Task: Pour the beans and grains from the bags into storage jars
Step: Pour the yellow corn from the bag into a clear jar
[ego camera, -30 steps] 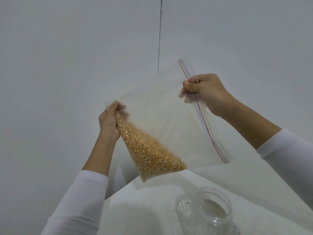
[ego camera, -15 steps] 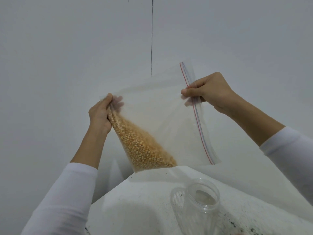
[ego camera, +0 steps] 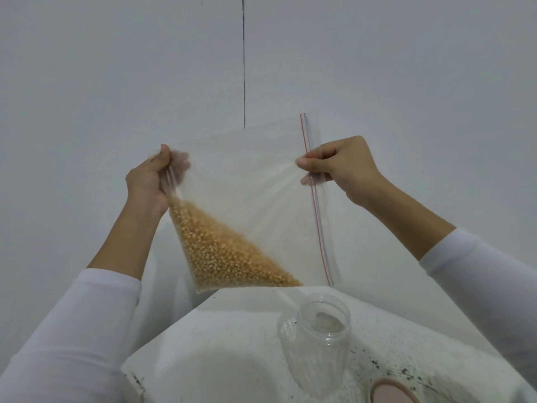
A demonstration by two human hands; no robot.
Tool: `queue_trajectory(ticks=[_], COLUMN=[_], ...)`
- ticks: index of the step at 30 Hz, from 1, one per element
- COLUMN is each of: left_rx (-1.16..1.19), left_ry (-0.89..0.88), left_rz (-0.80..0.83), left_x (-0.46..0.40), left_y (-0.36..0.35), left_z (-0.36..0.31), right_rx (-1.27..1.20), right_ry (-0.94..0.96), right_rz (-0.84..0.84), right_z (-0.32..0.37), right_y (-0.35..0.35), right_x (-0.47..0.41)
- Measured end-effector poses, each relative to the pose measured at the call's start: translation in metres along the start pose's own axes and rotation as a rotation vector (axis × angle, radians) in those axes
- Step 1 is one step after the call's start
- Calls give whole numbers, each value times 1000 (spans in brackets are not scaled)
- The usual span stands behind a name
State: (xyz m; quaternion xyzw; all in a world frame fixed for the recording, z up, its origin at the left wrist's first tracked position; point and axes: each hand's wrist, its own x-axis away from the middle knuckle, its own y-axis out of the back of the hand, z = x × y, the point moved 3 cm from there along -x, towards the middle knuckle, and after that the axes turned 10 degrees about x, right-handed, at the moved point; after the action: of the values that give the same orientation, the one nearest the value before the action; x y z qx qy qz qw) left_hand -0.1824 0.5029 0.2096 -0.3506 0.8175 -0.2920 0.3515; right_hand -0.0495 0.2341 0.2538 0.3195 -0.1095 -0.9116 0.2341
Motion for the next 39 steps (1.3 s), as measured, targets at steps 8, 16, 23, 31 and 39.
queue_trajectory(ticks=[8, 16, 23, 31, 39], left_rx=[-30, -53, -95, -100, -49], left_ry=[-31, -58, -118, -72, -110], left_rz=[28, 11, -8, 22, 3], left_x=[12, 22, 26, 33, 43], left_y=[-4, -11, -16, -26, -37], left_z=[-8, -14, -17, -12, -9], right_rx=[-4, -22, -12, -39, -47], right_ry=[-66, -71, -97, -152, -187], right_rz=[-11, 127, 79, 25, -34], right_z=[-5, -14, -19, -24, -34], right_y=[-1, 5, 10, 15, 19], right_x=[15, 24, 29, 38, 43])
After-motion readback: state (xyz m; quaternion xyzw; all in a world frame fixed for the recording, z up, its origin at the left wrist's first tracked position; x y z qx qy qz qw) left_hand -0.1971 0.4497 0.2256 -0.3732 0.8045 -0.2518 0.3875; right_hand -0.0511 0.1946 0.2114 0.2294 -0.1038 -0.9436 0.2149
